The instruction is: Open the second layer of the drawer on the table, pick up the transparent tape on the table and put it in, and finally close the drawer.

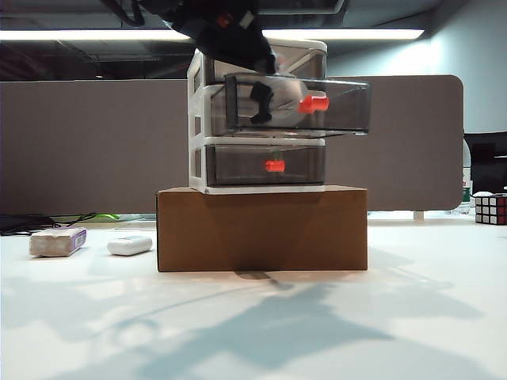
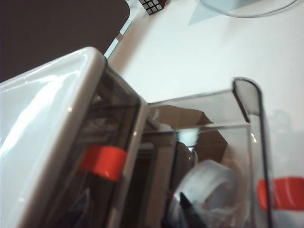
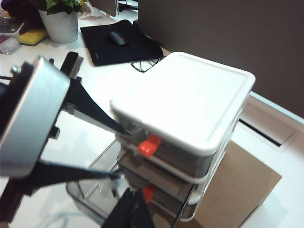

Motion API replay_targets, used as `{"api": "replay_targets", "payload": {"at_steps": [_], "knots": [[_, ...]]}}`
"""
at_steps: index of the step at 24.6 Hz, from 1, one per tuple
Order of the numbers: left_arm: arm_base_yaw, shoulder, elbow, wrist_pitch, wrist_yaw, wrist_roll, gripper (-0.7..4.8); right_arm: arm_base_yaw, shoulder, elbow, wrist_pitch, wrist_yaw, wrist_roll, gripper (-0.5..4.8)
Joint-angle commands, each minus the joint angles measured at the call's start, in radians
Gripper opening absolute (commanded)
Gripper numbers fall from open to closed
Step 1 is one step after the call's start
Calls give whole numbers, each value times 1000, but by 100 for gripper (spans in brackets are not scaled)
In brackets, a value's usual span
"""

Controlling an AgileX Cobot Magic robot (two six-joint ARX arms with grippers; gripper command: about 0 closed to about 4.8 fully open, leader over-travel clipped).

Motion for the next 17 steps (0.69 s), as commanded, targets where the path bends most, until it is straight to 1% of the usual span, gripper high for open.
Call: {"api": "replay_targets", "payload": {"at_steps": [1,7,10,12,15,16,17], "knots": [[-2,14,3,14,0,13,214,1,-4,4,31,2,0,-5],[-1,27,3,52,0,22,214,1,-3,5,32,6,-1,-5],[-1,27,3,82,0,54,214,1,-3,4,33,8,-5,-5],[-1,27,3,134,0,78,214,1,-3,4,39,25,-7,-5],[-2,26,9,180,0,79,214,1,-3,4,52,24,-7,-5],[-2,22,22,150,0,79,214,1,-3,4,54,24,-7,-5],[-12,12,50,64,-1,80,214,1,-3,4,53,24,-7,-5]]}}
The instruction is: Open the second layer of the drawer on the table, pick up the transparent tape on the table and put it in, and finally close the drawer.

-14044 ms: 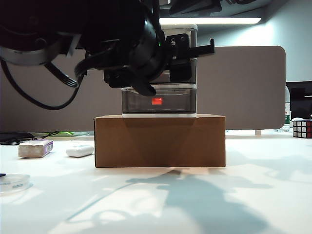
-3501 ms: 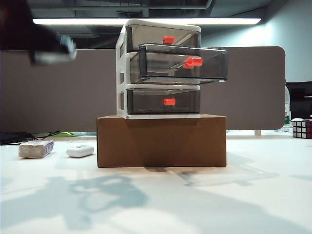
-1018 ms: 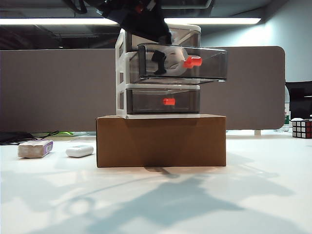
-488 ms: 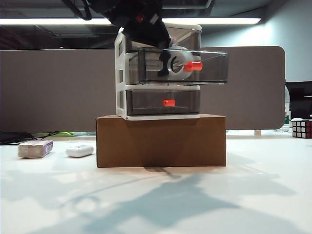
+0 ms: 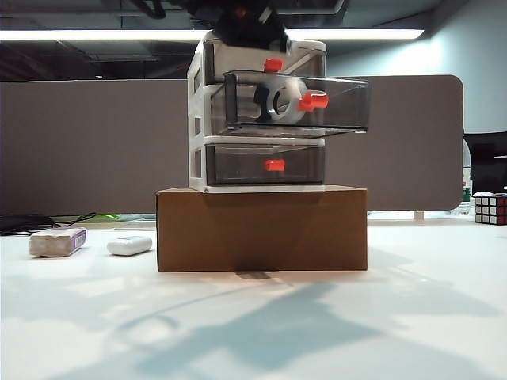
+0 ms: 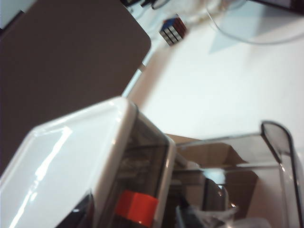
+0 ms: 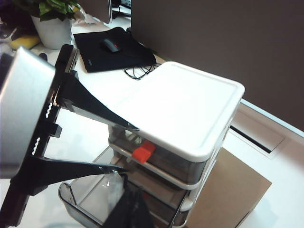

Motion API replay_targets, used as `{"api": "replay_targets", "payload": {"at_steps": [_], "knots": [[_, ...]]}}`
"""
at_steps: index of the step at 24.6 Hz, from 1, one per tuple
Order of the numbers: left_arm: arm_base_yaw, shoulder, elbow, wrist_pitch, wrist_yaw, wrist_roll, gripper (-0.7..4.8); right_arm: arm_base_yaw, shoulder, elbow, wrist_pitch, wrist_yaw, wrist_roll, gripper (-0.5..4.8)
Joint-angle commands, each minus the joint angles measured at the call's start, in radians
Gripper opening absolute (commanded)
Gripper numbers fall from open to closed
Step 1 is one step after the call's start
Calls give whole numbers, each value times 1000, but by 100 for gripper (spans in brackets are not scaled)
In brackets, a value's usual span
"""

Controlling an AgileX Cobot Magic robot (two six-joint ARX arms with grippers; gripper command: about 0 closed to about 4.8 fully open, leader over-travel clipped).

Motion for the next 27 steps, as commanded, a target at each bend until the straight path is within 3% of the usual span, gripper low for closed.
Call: {"api": "replay_targets", "payload": {"at_steps": [1,3,12,27], "knots": [[-25,-21,64,-148,-16,2,214,1,-3,4,21,4,-2,-5],[-42,-32,83,-208,-60,3,214,0,-3,4,17,4,-2,-5],[-82,-52,122,-406,-74,4,214,0,-4,4,3,3,-2,-5],[-67,17,124,-327,-82,27,214,0,-3,4,3,4,-22,-5]]}}
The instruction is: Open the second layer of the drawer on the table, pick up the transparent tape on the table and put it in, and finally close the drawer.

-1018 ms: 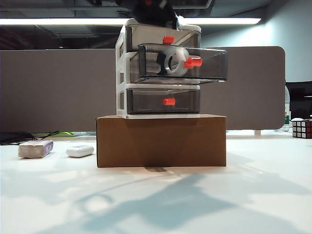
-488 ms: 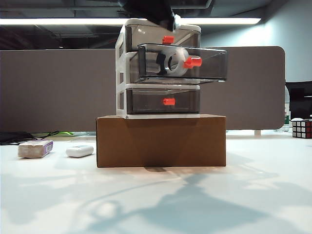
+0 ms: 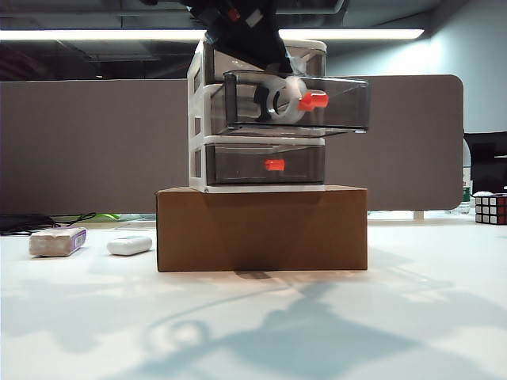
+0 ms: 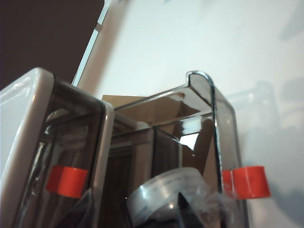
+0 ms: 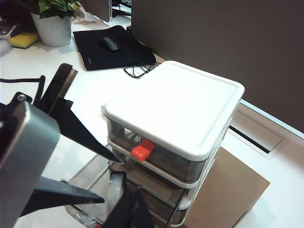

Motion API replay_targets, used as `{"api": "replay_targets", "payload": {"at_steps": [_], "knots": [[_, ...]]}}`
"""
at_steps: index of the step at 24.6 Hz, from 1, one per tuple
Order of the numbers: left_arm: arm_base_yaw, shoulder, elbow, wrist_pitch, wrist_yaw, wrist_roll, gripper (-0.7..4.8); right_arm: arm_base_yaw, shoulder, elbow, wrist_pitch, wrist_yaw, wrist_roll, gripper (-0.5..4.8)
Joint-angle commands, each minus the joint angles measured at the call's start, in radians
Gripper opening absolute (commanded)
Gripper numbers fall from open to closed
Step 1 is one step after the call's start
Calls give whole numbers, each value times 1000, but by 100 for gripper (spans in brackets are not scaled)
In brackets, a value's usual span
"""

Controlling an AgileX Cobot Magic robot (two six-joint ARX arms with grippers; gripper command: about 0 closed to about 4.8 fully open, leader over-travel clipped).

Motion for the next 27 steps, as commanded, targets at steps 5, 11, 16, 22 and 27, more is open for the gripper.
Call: {"api": "replay_targets", "payload": {"at_steps": [5,11,16,22,27], "knots": [[28,25,6,129,0,3,214,0,-3,4,8,4,-10,-5],[31,75,9,198,-4,5,214,0,-3,4,4,5,-13,-5],[31,54,10,199,-49,61,214,0,-3,4,4,5,-12,-5],[-45,-196,10,29,-91,-125,198,0,-3,4,4,5,-6,-5],[-63,-325,9,-207,292,-571,-1,0,-3,4,5,5,-6,-5]]}}
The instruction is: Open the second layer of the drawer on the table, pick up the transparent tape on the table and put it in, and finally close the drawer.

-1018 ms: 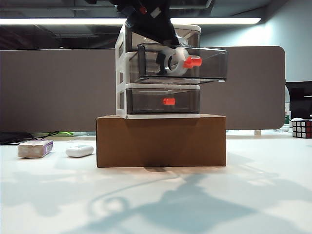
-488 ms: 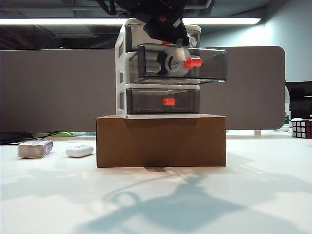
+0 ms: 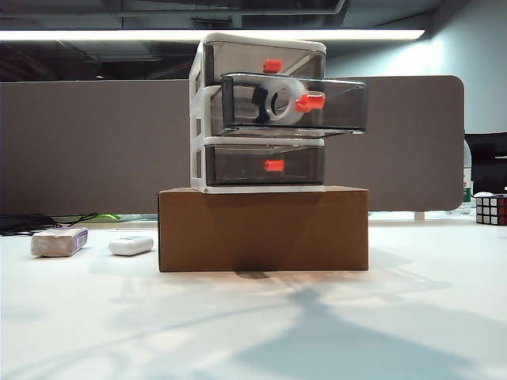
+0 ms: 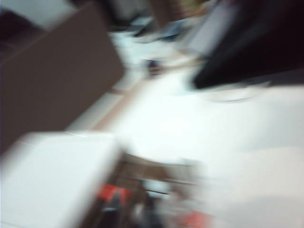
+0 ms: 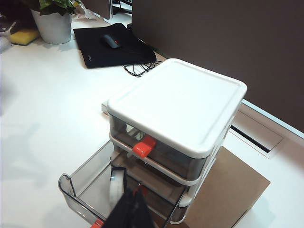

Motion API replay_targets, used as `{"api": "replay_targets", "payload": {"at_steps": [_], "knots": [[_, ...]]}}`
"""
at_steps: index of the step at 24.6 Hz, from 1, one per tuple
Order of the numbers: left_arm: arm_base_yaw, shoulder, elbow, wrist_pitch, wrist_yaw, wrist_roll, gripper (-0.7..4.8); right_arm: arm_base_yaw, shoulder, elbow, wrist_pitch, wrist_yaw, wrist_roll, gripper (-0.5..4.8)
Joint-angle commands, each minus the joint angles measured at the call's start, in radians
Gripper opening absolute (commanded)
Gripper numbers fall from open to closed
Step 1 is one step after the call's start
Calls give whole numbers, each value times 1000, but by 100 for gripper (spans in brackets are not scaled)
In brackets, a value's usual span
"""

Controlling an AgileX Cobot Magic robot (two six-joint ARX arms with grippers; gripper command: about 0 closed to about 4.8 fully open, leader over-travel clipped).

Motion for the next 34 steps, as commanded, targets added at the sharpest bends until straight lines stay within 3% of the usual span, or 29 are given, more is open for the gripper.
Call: {"api": "replay_targets", "payload": {"at_steps": [1,4,6,17,19,22,26,34], "knots": [[1,-10,-1,-152,212,-221,-6,0,-3,5,13,2,4,-5],[1,31,-2,-255,318,-240,-6,0,-3,4,13,2,5,-5],[2,83,-2,-285,329,-239,-6,0,-4,5,12,2,5,-5],[10,325,-2,-83,131,-187,-6,0,-3,4,11,2,5,-5],[16,344,-2,-35,-27,-154,-6,0,-3,4,11,2,4,-5],[48,344,-2,6,-102,-138,-6,0,-3,4,11,2,2,-5],[135,344,-2,49,-105,-133,-6,0,-3,4,11,3,-4,-5],[217,346,-2,130,-110,-74,-6,0,-3,4,11,24,-25,-5]]}}
